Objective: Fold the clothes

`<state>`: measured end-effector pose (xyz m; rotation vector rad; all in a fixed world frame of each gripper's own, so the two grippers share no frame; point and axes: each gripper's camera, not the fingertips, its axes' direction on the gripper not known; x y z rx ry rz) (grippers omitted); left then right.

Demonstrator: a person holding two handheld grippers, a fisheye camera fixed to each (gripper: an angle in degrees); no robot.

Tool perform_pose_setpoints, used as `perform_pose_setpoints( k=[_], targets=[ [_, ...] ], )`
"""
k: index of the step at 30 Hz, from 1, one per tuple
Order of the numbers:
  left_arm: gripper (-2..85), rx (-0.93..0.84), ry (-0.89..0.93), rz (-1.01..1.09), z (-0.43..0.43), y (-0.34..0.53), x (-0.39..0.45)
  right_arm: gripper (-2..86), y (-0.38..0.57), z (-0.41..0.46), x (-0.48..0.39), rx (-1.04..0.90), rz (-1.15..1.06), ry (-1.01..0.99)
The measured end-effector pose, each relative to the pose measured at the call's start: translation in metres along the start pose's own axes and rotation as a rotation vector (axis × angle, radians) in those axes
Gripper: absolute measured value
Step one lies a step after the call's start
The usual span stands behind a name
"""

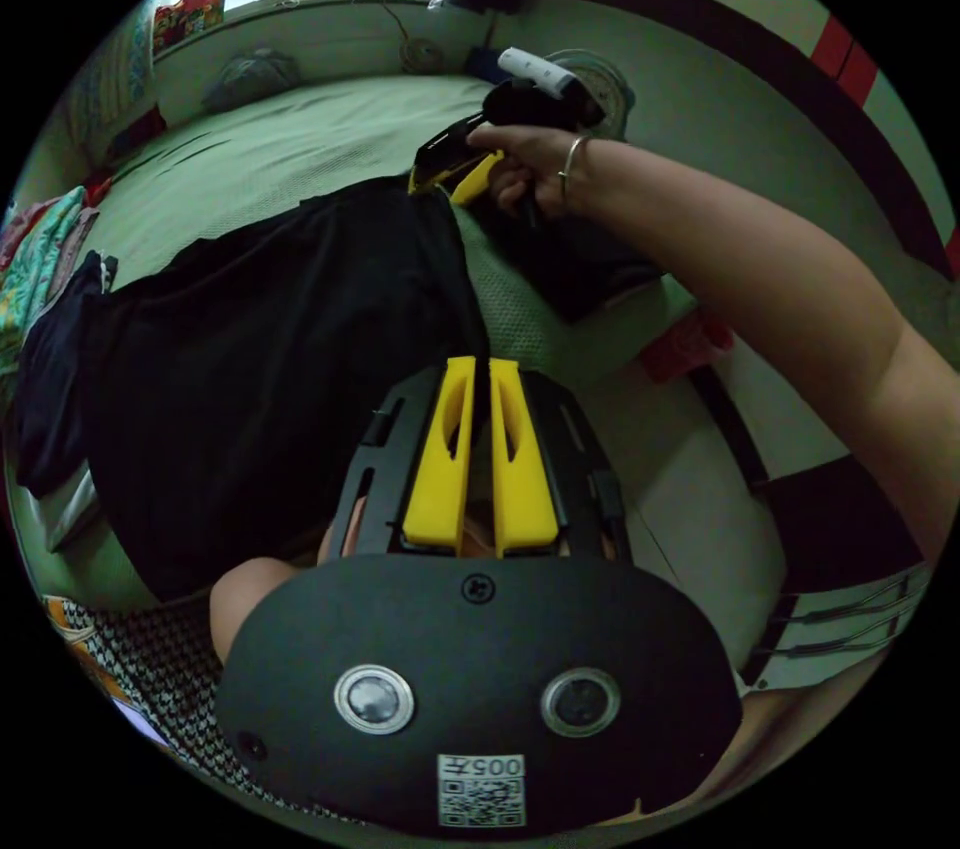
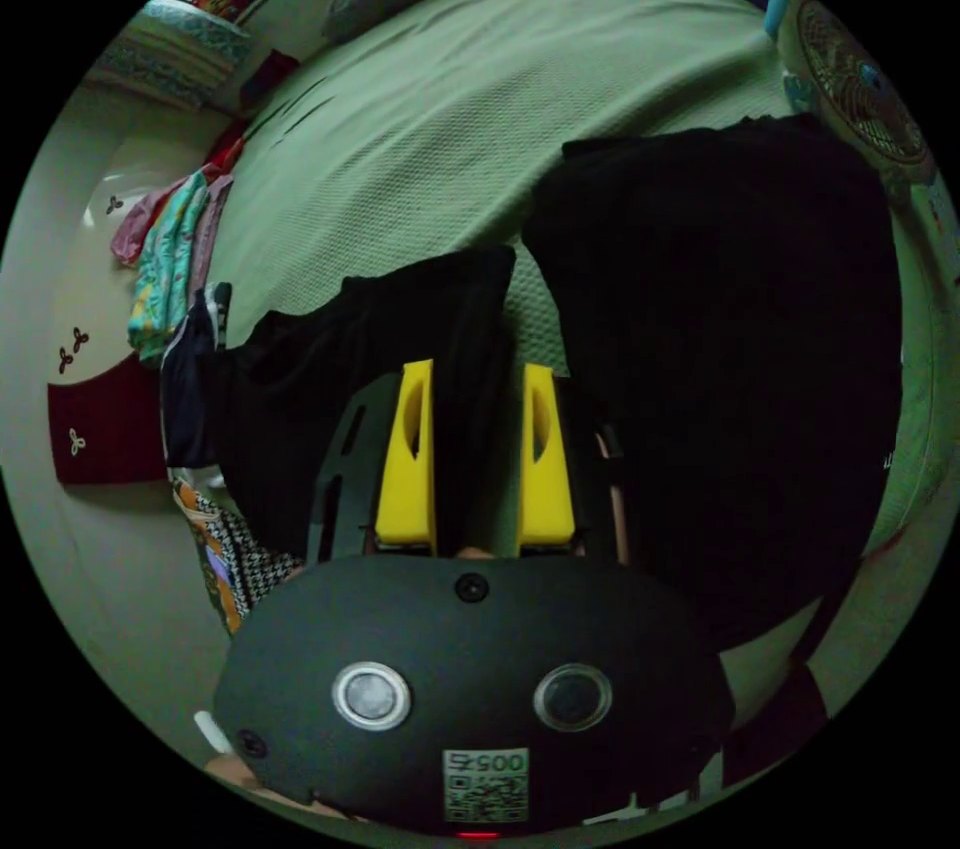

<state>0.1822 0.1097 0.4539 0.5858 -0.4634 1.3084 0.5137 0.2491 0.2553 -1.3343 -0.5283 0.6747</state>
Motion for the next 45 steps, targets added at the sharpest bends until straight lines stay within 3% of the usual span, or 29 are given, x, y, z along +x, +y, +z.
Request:
perform_pose_setpoints(
  k=[11,23,38,45],
  targets=[
    [3.4,0.075,0.086,0.038,-0.045,0.019,-0.023,0.4,-0.006,-0.042,-0.032,0.114,-0.009,-0.059],
    [3.2,0.169,0.234,0.064,-0.085,0.024,-0.057,2.8,0.02,-0.106,-0.073,0.219,0.006,0.33],
    [2.3,0.213,0.093,-0.187,-0.155,0.119,-0.239,2.3,0.068,-0.035,-0.295,0.202,-0.222,0.365],
    [1.9,0.101,-0.037,-0.342,-0.153,0.158,-0.327,1.0,0.121,0.019,-0.393,0.279,-0.377,0.283]
  ],
)
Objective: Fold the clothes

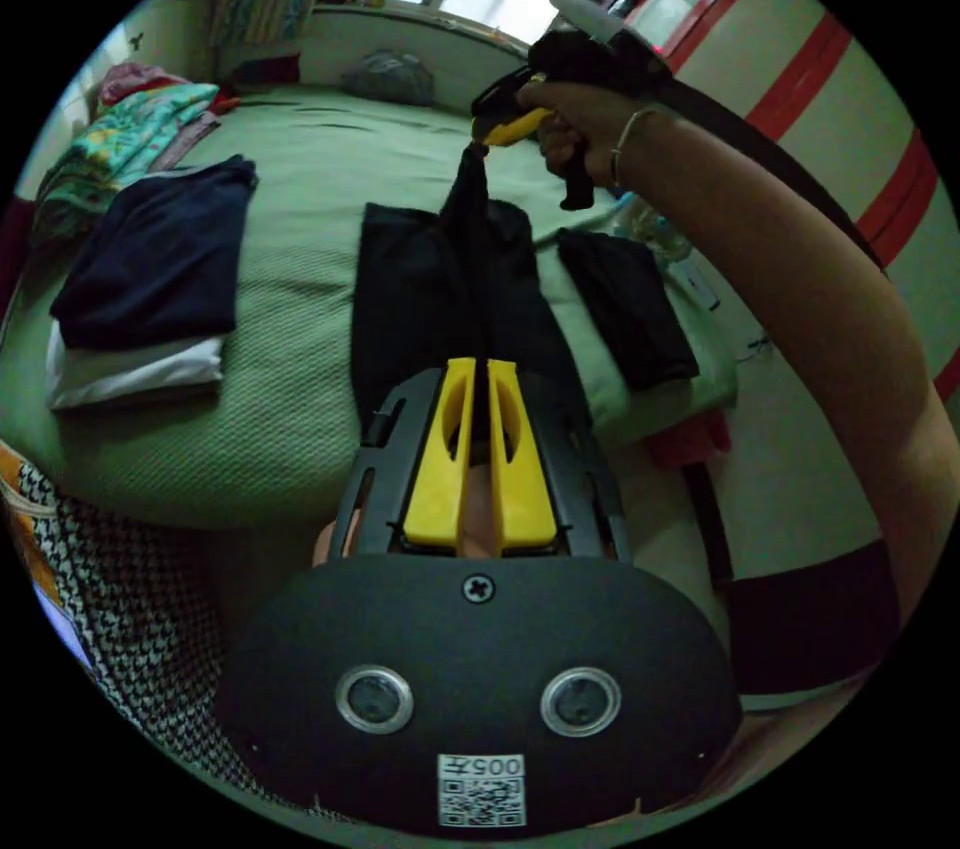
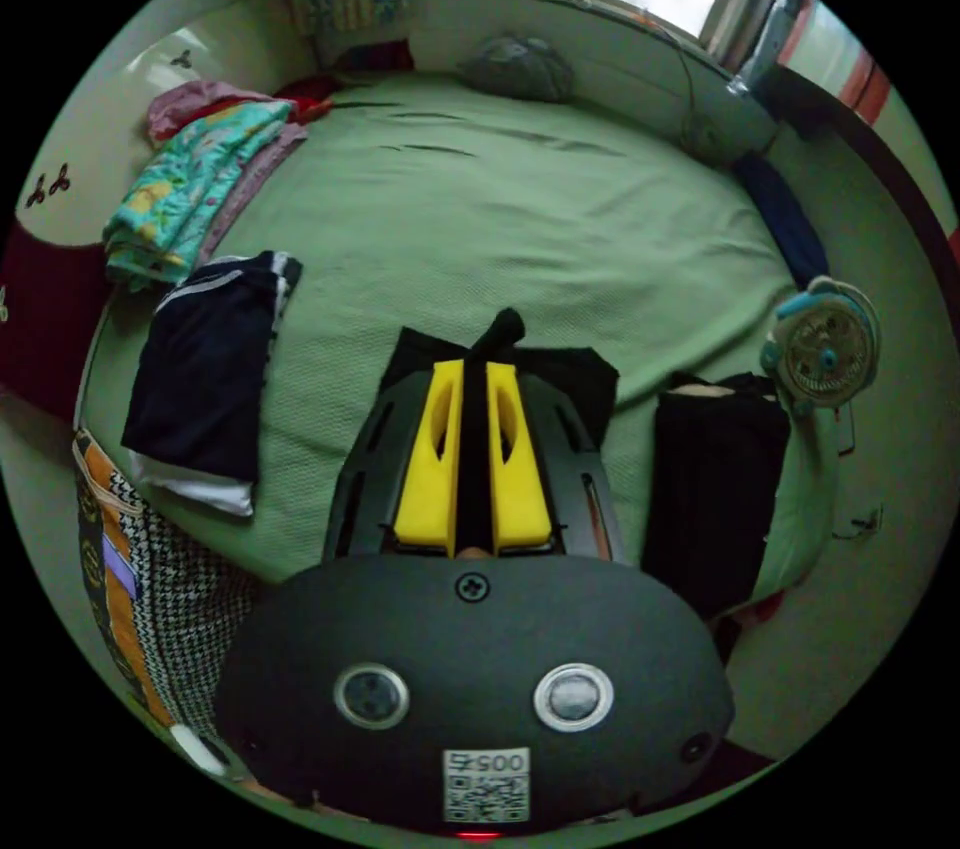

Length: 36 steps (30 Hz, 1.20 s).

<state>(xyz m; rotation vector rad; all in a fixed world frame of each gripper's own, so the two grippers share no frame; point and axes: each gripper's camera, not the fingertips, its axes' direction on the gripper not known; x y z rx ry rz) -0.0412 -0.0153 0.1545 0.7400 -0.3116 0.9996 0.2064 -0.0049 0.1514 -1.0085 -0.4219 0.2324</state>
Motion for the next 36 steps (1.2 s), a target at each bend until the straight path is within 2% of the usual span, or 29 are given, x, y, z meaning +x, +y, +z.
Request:
perform_pose_setpoints(
  k=[6,11,16,21,25,29,34,36],
  targets=[
    [1.6,-0.049,0.023,-0.072,0.014,-0.004,-0.057,3.1,0.068,-0.003,-0.018,0.026,-0.091,-0.1],
    [1.5,-0.037,0.039,-0.039,0.008,-0.008,-0.077,7.3,0.163,0.004,-0.002,0.03,-0.158,-0.046],
    [1.4,-0.013,0.047,-0.008,-0.002,-0.022,-0.087,13.1,0.266,0.01,0.001,0.049,-0.095,-0.058],
    [1.4,0.026,0.013,0.04,-0.017,-0.044,-0.09,14.7,0.318,0.037,-0.021,-0.015,-0.054,-0.1],
    [1.4,0.037,-0.005,0.057,-0.024,-0.055,-0.094,13.7,0.325,0.066,-0.042,-0.04,-0.026,0.027],
    [1.3,0.042,-0.045,0.103,-0.03,-0.056,-0.097,9.5,0.324,0.069,-0.032,-0.011,0.109,0.026],
    [1.3,-0.003,-0.077,0.087,-0.015,-0.042,-0.121,2.3,0.348,0.082,-0.037,-0.043,0.063,0.016],
    [1.4,-0.087,-0.128,0.07,0.011,-0.029,-0.141,0.5,0.355,0.093,-0.038,-0.08,0.069,0.001]
  ],
)
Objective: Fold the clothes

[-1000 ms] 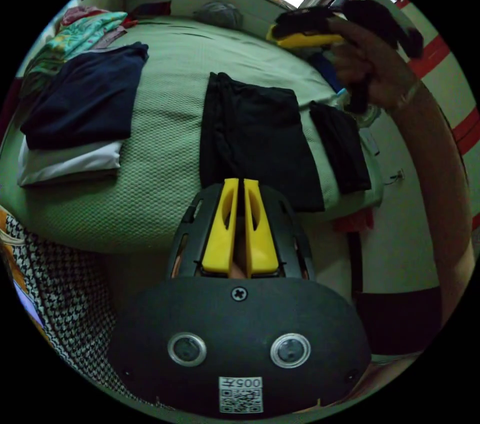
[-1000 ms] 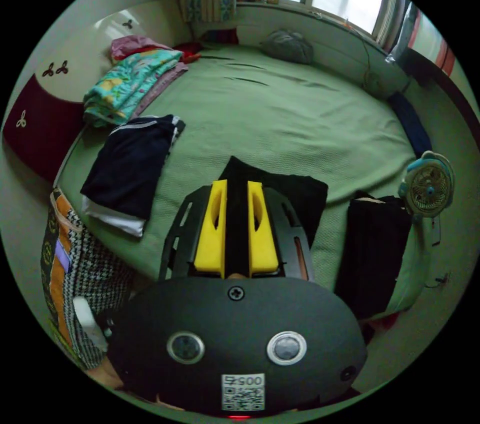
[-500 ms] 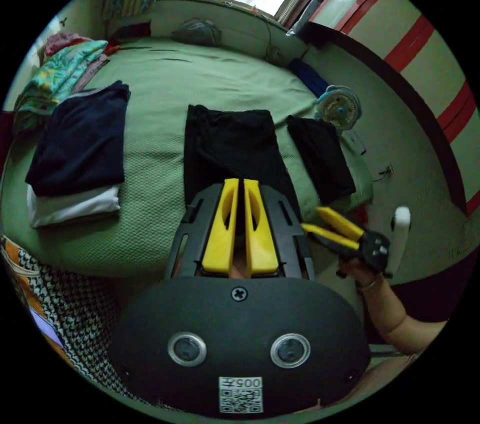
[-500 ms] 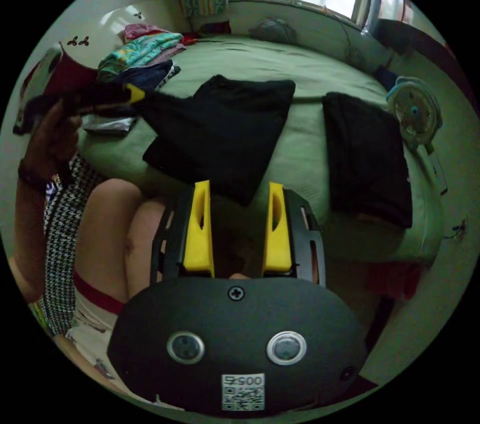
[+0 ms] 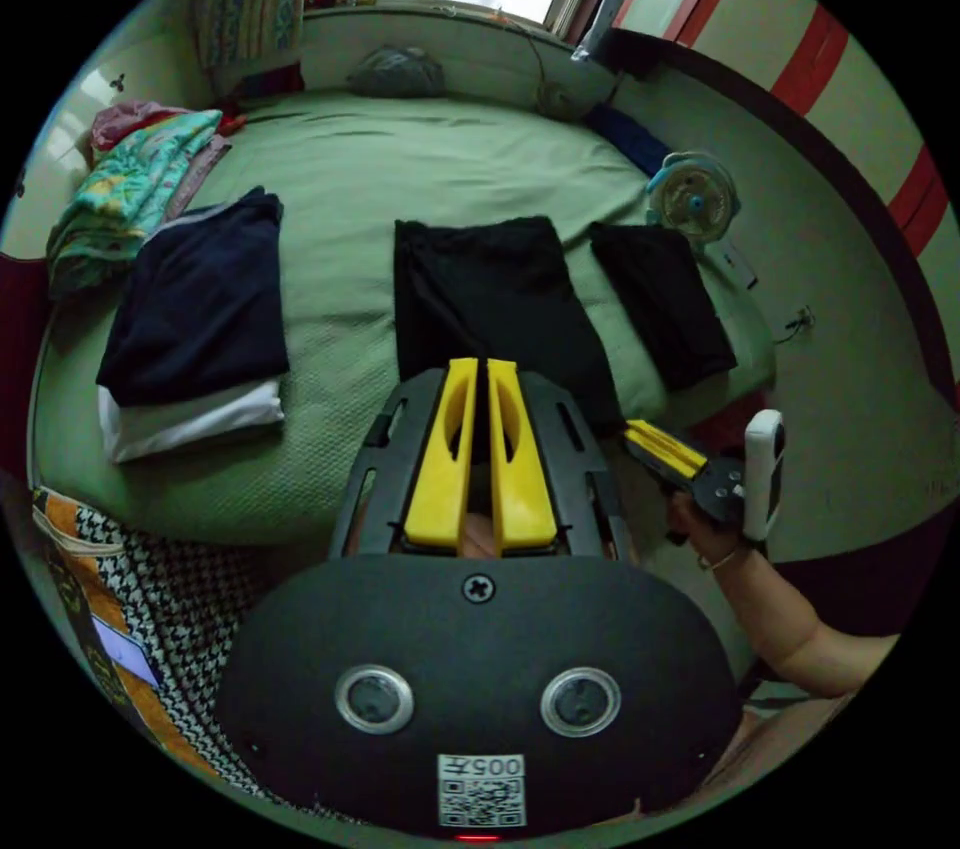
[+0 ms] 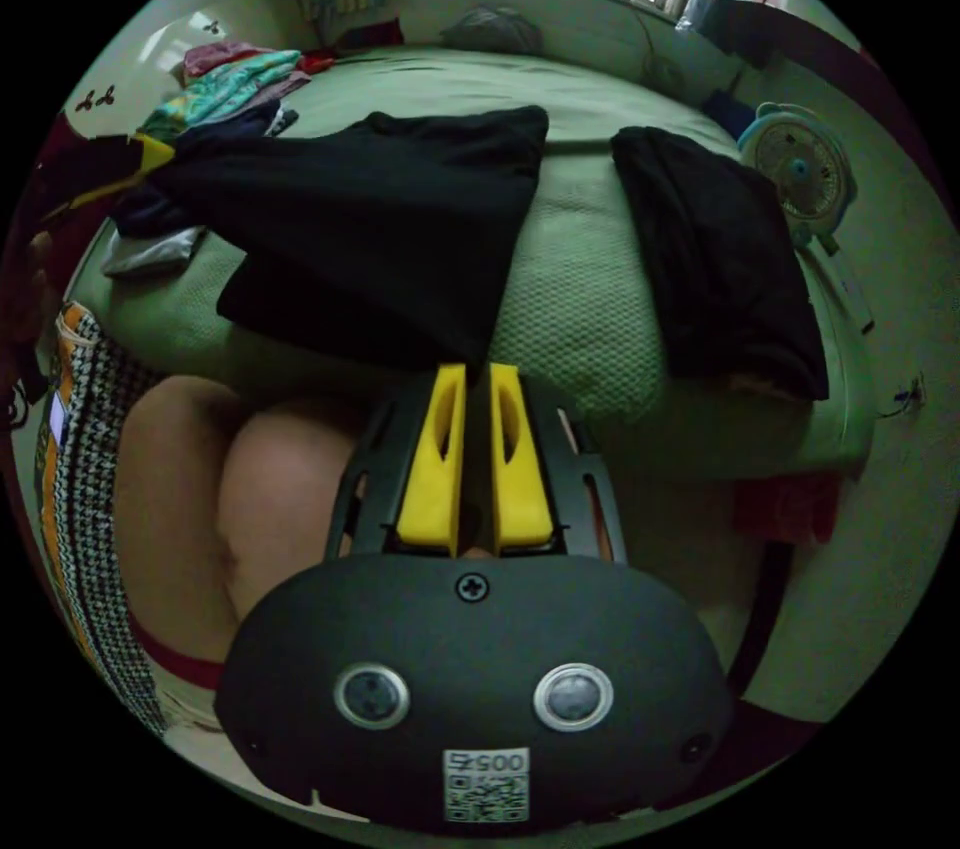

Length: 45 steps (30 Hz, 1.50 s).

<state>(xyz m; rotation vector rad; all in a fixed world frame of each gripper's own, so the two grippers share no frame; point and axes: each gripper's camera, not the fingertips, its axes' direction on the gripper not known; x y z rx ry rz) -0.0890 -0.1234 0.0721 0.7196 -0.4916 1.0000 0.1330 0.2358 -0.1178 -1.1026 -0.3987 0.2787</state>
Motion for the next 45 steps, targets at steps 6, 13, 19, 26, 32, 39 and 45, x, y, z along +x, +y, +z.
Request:
perform_pose_setpoints(
  k=[6,13,19,26,32,39,45],
  targets=[
    [1.7,-0.105,0.001,-0.067,0.06,0.03,-0.04,-0.7,0.013,0.022,0.007,-0.118,0.017,0.031],
    [1.0,-0.053,-0.066,-0.097,0.05,0.047,-0.061,3.2,0.002,-0.004,0.021,0.036,0.006,-0.091],
    [5.4,-0.007,-0.027,-0.066,0.05,0.038,-0.058,4.3,-0.027,0.003,0.006,0.036,-0.055,-0.08],
    [9.7,-0.063,-0.077,-0.086,0.083,0.031,-0.064,5.8,-0.037,0.029,0.006,-0.04,-0.077,-0.071],
    [13.1,-0.029,-0.045,-0.122,0.079,0.036,-0.078,5.9,-0.05,0.03,0.005,-0.025,-0.069,-0.099],
    [12.0,-0.09,-0.017,-0.131,0.096,0.036,-0.091,7.4,-0.076,0.01,0.0,-0.022,-0.074,-0.091],
    [9.4,-0.11,-0.051,-0.059,0.089,0.038,-0.091,11.6,-0.143,-0.023,0.011,0.164,-0.029,-0.148]
  ],
)
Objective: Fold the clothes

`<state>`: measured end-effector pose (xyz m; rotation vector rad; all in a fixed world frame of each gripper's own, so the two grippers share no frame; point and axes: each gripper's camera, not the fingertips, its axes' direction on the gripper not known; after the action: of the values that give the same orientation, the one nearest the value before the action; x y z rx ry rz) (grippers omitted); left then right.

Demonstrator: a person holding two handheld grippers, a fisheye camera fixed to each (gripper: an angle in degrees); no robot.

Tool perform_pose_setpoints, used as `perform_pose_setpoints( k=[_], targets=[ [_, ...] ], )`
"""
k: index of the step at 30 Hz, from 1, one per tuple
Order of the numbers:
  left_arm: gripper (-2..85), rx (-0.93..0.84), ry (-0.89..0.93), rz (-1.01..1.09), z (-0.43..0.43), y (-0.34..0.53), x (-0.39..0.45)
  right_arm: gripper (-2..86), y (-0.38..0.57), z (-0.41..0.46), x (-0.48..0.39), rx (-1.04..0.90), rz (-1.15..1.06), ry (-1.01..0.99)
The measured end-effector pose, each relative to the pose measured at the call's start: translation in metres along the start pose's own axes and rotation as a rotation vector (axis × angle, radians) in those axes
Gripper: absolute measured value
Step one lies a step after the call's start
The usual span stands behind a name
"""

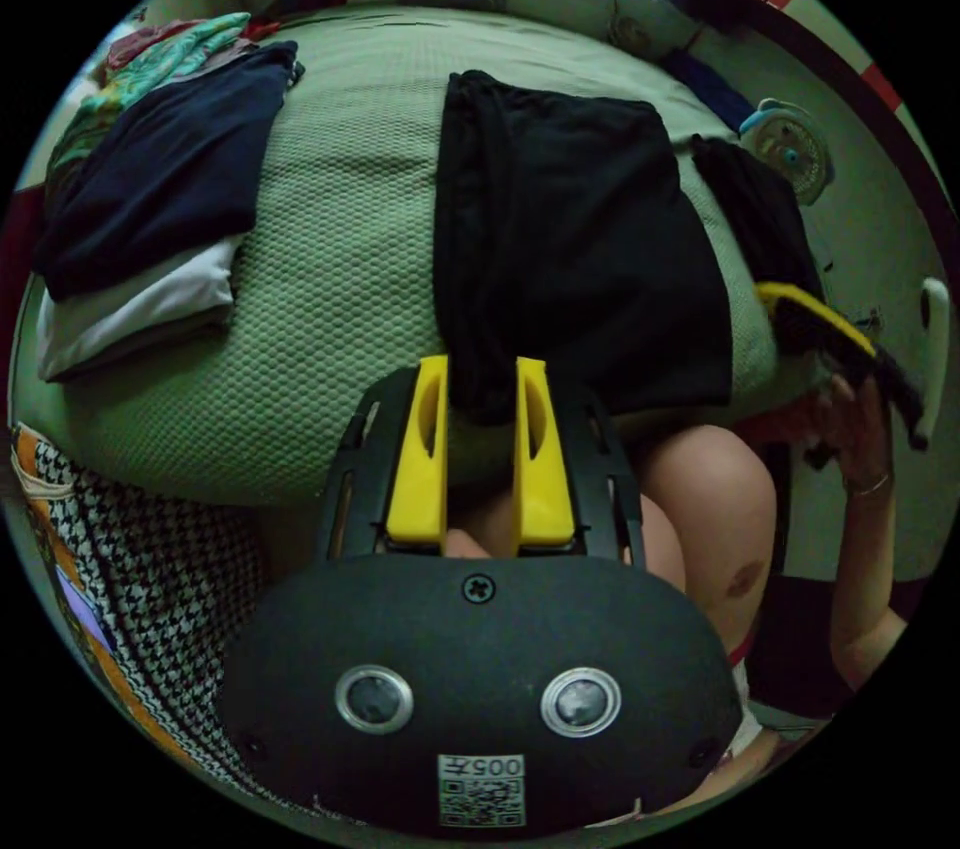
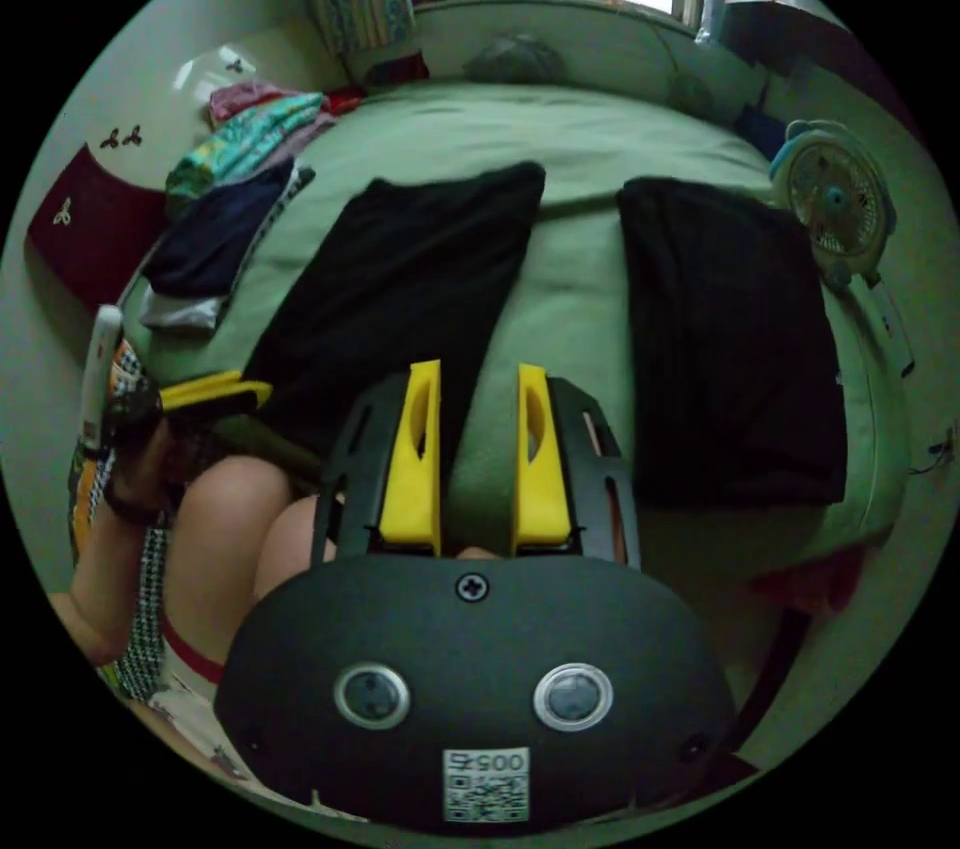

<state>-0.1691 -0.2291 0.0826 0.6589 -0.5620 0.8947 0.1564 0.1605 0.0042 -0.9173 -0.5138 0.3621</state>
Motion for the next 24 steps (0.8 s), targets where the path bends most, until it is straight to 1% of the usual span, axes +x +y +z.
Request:
perform_pose_setpoints(
  k=[2,5,8,10,14,17,19,22,24],
  targets=[
    [9.0,-0.011,-0.022,0.029,-0.001,0.0,0.0,12.1,-0.03,0.006,-0.001,0.016,-0.009,0.01],
    [9.0,-0.021,-0.035,0.054,-0.005,0.003,-0.005,13.1,-0.084,0.023,-0.007,-0.013,-0.024,-0.013],
    [9.0,-0.029,-0.023,0.068,-0.01,0.005,-0.014,13.4,-0.131,0.044,-0.013,-0.026,-0.02,0.025],
    [9.0,-0.039,-0.004,0.064,-0.013,0.006,-0.021,13.4,-0.161,0.065,-0.014,-0.093,0.025,0.04],
    [8.8,-0.043,0.02,0.079,-0.025,0.013,-0.035,12.2,-0.187,0.088,-0.025,-0.211,0.064,0.008],
    [8.2,-0.04,0.029,0.076,-0.036,0.019,-0.045,8.5,-0.196,0.08,-0.051,-0.177,0.015,0.041],
    [7.2,-0.036,0.036,0.072,-0.044,0.023,-0.05,1.4,-0.201,0.065,-0.075,-0.135,-0.044,0.096],
    [5.3,-0.018,0.06,0.055,-0.065,0.033,-0.063,-0.3,-0.21,0.035,-0.104,-0.078,-0.096,0.115],
    [4.8,0.024,0.141,-0.004,-0.088,0.043,-0.08,-0.6,-0.217,0.012,-0.124,-0.043,-0.131,0.111]
  ],
)
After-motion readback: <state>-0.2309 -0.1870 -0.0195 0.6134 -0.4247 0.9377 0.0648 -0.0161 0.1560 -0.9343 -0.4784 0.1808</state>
